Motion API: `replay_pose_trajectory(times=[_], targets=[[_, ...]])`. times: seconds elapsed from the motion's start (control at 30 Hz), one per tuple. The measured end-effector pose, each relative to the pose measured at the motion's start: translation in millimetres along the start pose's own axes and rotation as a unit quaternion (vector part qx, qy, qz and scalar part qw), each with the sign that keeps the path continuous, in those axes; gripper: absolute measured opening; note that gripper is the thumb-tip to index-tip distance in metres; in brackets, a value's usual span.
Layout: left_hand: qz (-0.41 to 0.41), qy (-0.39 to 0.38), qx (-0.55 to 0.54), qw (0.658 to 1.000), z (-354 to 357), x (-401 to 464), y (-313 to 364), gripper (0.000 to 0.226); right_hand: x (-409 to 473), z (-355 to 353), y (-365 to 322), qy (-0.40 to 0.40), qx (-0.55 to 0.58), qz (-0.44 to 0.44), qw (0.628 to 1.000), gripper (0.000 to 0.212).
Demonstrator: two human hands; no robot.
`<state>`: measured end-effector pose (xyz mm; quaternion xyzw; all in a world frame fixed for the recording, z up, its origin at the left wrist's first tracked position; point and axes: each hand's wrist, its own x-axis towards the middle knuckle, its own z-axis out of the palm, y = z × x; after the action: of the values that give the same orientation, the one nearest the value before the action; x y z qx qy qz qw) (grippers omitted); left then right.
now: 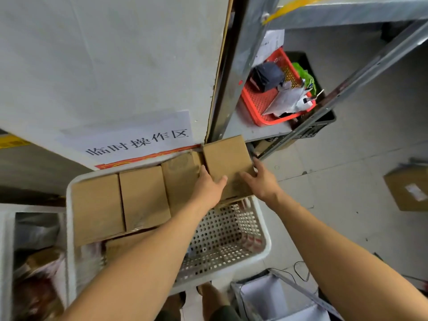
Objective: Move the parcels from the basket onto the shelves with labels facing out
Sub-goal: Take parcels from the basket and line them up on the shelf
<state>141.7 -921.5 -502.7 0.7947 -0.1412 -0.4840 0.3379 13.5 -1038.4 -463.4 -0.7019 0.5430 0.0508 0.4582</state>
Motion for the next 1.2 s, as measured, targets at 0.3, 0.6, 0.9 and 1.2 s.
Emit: replay_pose_trajectory(times=[0.3,0.6,0.9,1.2], targets=[[0.063,-0.011,-0.095,0.993,-12,-13,-4,0.056,-16,0,-4,0.028,0.078,-0.047,0.995,0.062],[0.198,0.096,-0.111,0.969,-61,-86,3,0.047,-81,-13,-7,-0.028,0.336,-0.065,0.939,0.044],[0.076,0.01,-0.232,0.97,-131,-155,-19,0.1,-137,28,-51,-0.072,0.379,-0.094,0.918,0.039],[0.142,0.185,-0.057,0.971,-174,-180,-27,0.113,-183,64,-107,-0.011,0.167,-0.209,0.964,0.047]])
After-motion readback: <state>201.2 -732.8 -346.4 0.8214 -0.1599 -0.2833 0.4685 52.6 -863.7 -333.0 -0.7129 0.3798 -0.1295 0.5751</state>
